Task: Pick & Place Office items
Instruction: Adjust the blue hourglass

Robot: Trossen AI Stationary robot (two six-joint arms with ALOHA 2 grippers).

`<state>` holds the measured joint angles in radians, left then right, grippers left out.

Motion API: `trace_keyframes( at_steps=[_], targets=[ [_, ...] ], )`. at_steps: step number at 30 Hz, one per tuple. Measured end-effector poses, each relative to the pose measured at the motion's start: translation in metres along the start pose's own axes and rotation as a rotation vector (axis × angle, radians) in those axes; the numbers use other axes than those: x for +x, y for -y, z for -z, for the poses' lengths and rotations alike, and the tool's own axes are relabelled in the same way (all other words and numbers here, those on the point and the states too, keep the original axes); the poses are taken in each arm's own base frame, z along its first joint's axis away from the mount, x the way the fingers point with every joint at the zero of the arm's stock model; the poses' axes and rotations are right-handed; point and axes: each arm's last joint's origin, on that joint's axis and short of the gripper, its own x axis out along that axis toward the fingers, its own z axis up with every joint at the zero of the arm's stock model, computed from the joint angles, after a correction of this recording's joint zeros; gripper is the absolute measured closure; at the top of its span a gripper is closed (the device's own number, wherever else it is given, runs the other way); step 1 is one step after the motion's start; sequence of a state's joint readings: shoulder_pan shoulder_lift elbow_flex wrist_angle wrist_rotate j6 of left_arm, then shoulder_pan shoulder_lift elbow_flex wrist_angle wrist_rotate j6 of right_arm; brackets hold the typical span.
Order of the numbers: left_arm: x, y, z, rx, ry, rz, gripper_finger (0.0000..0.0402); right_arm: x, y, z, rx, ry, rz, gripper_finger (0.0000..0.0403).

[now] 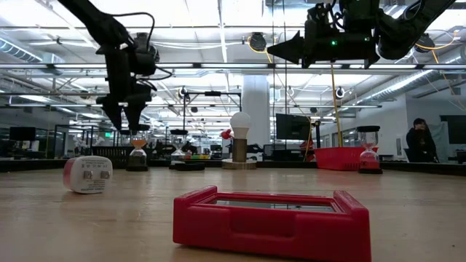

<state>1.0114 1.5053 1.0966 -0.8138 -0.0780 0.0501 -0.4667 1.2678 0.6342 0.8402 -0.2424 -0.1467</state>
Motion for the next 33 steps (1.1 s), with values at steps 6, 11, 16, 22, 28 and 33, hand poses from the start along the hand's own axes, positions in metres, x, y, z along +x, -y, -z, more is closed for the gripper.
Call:
trace_keyframes(
  at_steps=[6,11,16,22,28,33],
  targets=[
    [0.017,-0.006,-0.003,0.002,-0.031,-0.002,0.0081,0.000,0.000,0.000,0.000,0.000,0.000,0.0403],
    [0.022,-0.005,-0.004,0.007,-0.046,-0.001,0.0148,0.000,0.000,0.000,-0.005,0.000,0.000,0.0403],
    [0.022,-0.005,-0.004,0.032,-0.048,-0.003,0.0191,0.000,0.000,0.000,-0.005,0.000,0.000,0.0403],
    [0.020,-0.010,-0.005,0.022,-0.048,-0.115,0.0191,0.000,0.000,0.000,-0.005,0.000,0.000,0.0403],
    [0.021,-0.017,-0.008,-0.019,-0.014,-0.114,0.0191,0.000,0.000,0.000,-0.004,0.000,0.000,0.0403],
    [0.021,-0.022,-0.008,-0.039,-0.011,-0.118,0.0191,0.000,0.000,0.000,-0.005,0.000,0.000,0.0403]
  ],
)
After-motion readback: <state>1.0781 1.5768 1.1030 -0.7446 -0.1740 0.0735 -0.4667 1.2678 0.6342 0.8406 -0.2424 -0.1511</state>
